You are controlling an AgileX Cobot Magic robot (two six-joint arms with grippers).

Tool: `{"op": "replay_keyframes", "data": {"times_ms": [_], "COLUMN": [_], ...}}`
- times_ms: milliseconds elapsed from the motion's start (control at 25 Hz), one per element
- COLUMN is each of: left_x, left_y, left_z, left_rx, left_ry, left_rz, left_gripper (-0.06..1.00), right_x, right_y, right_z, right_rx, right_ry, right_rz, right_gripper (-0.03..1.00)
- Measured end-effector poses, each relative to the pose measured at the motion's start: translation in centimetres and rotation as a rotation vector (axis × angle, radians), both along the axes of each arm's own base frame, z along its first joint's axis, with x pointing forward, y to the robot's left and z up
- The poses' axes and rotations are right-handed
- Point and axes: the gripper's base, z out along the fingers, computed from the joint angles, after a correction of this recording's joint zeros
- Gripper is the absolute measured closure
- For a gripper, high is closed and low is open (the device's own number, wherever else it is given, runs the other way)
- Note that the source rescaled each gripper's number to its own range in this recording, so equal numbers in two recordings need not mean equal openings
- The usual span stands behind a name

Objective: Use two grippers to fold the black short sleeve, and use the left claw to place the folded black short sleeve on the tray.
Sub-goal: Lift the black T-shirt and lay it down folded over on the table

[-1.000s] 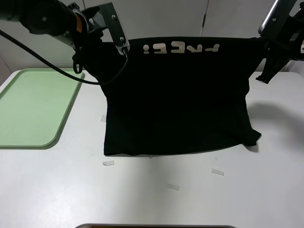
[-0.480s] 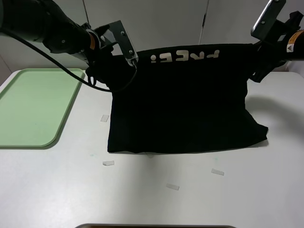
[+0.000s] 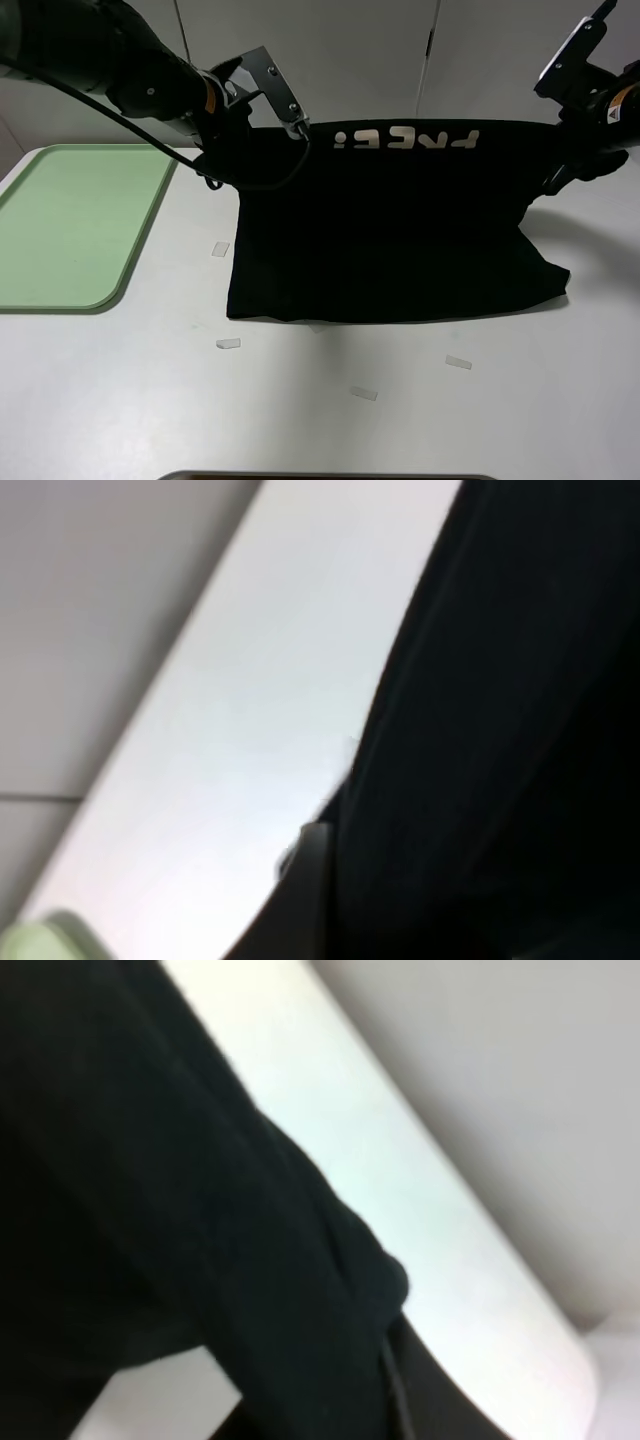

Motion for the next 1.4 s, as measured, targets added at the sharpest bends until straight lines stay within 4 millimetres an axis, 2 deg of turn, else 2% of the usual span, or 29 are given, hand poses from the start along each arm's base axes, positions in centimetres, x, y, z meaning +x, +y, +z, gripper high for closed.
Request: {"op": "replay_keyframes", "data": {"times_ms": [160,480,840,1160,1240,1280,1320,1400], "left_x": [-0.6,-1.6,-2.9,-3.2,-3.2,-3.2,-3.2,-3.2], "left_y": [-0.2,-0.4,-0.4,-0.3,-0.1,0.3,0.8,1.4], "left_z": [-0.3,-0.9,-1.4,-1.5,-1.5,-1.6,-1.7,-1.8], "left_rx": [-0.036,-0.126,-0.139,-0.124,-0.105,-0.084,-0.058,-0.014], "left_ry": [0.074,0.238,0.399,0.429,0.436,0.443,0.447,0.458], "left_rz": [0.061,0.196,0.285,0.297,0.298,0.304,0.309,0.319], "left_gripper": [0.94,0.94,0.94,0.93,0.86,0.79,0.67,0.35], "right_x": [-0.6,-2.4,-5.0,-5.3,-5.3,-5.3,-5.4,-5.6], "right_y": [-0.1,-0.3,0.2,0.4,0.4,0.2,-0.3,-0.9], "right_z": [-0.4,0.3,-0.3,-0.3,-0.3,-0.3,-0.1,0.0], "right_rx": [0.029,0.102,0.238,0.273,0.273,0.261,0.235,0.207], "right_ry": [0.074,0.196,0.472,0.511,0.509,0.505,0.496,0.496], "right_rz": [-0.070,-0.207,-0.382,-0.408,-0.408,-0.405,-0.407,-0.431], "right_gripper": [0.96,0.96,0.96,0.96,0.96,0.94,0.74,0.30]}}
